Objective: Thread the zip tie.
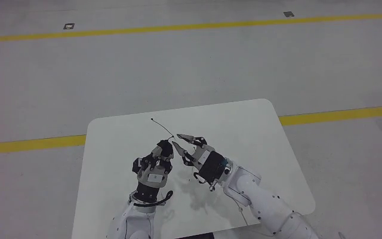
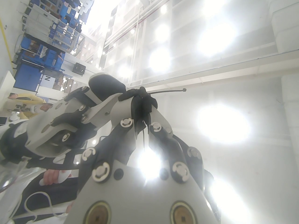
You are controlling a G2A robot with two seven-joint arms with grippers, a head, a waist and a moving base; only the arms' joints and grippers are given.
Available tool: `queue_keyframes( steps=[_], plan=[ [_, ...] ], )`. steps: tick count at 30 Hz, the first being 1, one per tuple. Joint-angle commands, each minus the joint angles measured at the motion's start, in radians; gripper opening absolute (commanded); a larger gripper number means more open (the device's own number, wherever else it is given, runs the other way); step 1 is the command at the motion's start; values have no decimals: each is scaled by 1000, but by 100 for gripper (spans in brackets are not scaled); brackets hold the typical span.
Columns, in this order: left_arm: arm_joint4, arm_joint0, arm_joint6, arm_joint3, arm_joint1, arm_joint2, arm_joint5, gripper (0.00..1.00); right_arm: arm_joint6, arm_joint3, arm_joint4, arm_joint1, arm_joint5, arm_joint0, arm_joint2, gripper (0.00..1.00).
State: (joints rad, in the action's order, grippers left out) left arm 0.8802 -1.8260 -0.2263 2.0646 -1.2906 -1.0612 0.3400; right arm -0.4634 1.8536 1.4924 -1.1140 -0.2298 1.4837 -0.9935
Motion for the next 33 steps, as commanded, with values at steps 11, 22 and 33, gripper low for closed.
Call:
queue_keyframes(
  steps=[11,22,33],
  plan=[
    [0,0,0,0,0,0,0,0,-2,-11,1,-11,6,-10,7,11],
    [0,0,0,0,0,0,0,0,-13,-12,8,-18,-4,-8,2,9],
    [0,0,0,0,0,0,0,0,-17,-7,16,-22,-14,-1,-3,10]
  ],
)
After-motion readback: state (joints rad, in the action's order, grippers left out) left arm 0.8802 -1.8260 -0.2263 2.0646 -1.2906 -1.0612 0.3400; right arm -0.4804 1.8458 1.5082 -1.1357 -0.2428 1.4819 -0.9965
